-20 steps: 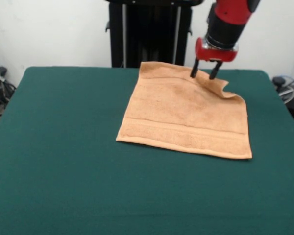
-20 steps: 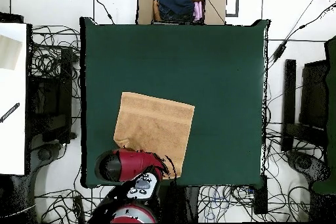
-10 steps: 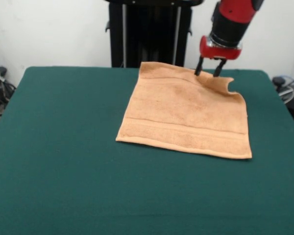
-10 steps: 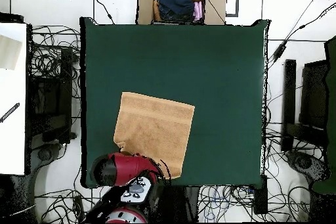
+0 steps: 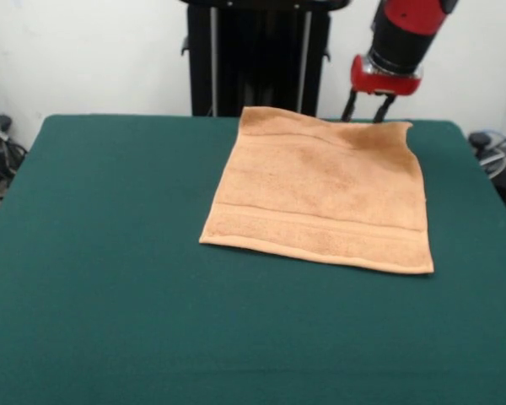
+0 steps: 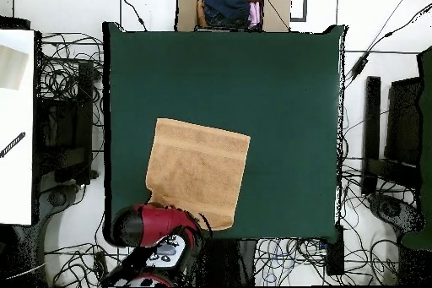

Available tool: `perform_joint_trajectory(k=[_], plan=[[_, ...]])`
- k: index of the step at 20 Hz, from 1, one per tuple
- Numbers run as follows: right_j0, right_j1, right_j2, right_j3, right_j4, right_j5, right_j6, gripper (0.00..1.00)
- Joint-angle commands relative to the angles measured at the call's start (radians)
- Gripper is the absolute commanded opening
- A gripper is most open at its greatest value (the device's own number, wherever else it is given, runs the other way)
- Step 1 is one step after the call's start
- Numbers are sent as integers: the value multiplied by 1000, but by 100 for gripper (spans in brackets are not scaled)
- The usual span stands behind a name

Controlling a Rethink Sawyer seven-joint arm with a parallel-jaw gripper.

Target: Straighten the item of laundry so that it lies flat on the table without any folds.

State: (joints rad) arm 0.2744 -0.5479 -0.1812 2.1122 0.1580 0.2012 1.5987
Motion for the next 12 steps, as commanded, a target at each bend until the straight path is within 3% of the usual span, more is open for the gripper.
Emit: perform_joint_trajectory(k=[1,12], plan=[[20,-6,102,35,84,-72,314,100],[70,-37,102,102,143,-100,336,100]])
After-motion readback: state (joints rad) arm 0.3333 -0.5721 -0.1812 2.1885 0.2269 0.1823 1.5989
